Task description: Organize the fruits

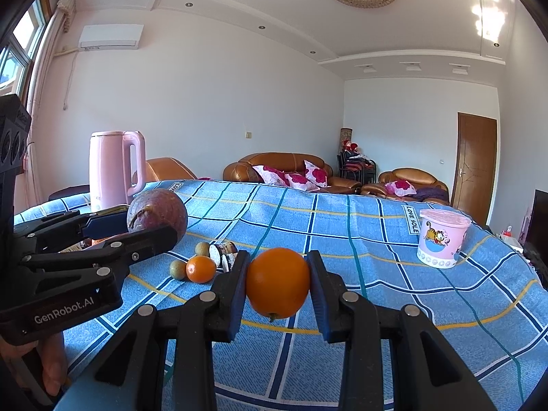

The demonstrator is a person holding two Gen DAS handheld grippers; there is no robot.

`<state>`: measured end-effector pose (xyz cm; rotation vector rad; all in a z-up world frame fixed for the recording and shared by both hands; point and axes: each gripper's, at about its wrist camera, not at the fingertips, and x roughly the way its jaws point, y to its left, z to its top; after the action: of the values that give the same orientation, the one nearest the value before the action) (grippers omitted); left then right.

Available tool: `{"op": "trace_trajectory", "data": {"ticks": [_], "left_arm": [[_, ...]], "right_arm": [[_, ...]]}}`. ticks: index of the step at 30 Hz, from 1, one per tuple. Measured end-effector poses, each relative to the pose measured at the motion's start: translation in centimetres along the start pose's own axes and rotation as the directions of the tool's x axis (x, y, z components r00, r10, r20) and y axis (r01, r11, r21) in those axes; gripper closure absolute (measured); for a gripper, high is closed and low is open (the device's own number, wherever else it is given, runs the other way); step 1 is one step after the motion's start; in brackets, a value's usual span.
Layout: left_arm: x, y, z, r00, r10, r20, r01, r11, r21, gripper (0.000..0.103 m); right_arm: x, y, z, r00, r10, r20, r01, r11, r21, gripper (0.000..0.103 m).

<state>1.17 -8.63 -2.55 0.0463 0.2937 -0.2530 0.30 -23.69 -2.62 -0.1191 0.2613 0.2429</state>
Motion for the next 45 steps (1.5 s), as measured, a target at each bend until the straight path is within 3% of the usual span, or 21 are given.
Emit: {"op": "trace_trajectory", "data": {"ticks": [20, 29, 45], "left_arm": [[-0.9, 2.2, 0.2, 1.0, 0.008, 0.011, -0.008, 0.999, -0.048, 0.056], [-1.9, 4.0, 0.5, 0.999, 0.032, 0.003, -0.031, 0.997, -0.072, 0.056], [-3.5, 9.8, 0.7, 0.984, 0.175, -0.04, -0.178, 0.979, -0.097, 0.056]], "right_arm": [[0.4, 0.7, 0.7, 0.999, 0.019, -0.031, -0.02, 0.999, -0.028, 0.067], [0.9, 2.0, 2.7, 0.996, 0.075, -0.039, -0.076, 0.997, -0.017, 0.067], [2.7, 7.6, 7.4, 0.971, 0.233, -0.054, -0.236, 0.971, -0.045, 0.067]]}}
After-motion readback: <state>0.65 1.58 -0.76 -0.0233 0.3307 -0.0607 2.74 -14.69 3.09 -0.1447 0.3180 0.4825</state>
